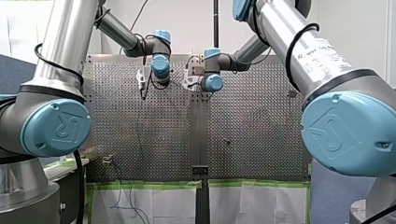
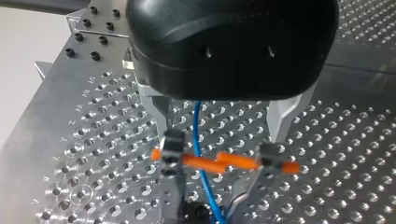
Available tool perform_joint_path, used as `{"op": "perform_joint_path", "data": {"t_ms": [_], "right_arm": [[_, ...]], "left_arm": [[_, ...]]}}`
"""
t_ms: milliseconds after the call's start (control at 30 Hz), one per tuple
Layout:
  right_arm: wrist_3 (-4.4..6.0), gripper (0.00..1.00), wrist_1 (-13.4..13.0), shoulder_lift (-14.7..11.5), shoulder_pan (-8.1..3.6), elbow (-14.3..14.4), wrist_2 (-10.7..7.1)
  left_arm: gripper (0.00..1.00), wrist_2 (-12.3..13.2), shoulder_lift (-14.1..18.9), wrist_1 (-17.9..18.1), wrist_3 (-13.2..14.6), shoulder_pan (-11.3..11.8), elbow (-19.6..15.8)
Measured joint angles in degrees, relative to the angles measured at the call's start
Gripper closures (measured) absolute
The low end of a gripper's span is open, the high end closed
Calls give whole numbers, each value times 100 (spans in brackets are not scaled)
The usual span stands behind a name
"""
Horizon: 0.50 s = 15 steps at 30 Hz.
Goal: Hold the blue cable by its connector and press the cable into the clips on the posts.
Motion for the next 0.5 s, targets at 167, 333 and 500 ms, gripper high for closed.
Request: {"op": "perform_joint_path", "data": {"t_ms": [167,333,500], "right_arm": [[0,100,2,0,5,-8,0],[1,100,0,0,7,-9,0],[0,100,3,0,5,-19,-1]], "left_arm": [[0,57,-165,-19,-4,14,140],[0,49,-297,38,-7,-9,289],[0,-17,-313,95,-9,-19,360]]}}
